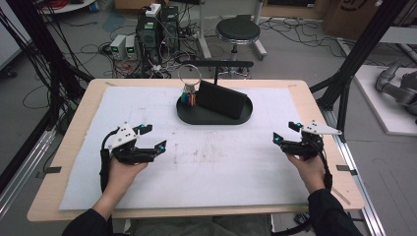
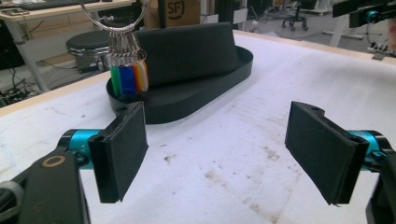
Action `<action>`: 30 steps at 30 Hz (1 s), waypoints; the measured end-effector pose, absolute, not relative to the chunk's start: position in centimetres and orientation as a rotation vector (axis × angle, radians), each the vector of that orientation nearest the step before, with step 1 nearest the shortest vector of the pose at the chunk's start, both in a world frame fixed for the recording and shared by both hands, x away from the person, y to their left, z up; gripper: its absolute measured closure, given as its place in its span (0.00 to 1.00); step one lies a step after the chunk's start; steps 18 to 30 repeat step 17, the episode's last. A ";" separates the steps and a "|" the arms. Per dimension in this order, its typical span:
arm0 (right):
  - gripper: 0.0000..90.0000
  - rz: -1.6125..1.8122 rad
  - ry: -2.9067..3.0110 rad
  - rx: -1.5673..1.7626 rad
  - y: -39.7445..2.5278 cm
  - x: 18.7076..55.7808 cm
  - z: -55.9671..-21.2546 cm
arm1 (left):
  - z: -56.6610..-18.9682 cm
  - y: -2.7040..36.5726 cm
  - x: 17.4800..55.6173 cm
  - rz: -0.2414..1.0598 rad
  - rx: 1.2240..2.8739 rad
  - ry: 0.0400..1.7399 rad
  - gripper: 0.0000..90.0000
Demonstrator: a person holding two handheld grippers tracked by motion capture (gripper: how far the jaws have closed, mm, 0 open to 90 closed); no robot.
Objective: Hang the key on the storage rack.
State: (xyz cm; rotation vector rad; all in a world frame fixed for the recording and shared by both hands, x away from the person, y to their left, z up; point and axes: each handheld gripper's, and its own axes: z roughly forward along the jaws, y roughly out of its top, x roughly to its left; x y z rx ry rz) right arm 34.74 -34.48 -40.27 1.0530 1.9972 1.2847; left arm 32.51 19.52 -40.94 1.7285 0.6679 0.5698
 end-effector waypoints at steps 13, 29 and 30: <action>0.24 1.253 2.011 1.052 -34.5 34.5 -40.6 | -41.6 19.8 33.1 0.564 1.746 0.652 0.21; 0.24 1.241 2.012 1.060 -34.8 34.4 -40.6 | -41.6 19.8 33.3 0.559 1.742 0.655 0.21; 0.24 1.241 2.012 1.060 -34.8 34.4 -40.6 | -41.6 19.8 33.3 0.559 1.742 0.655 0.21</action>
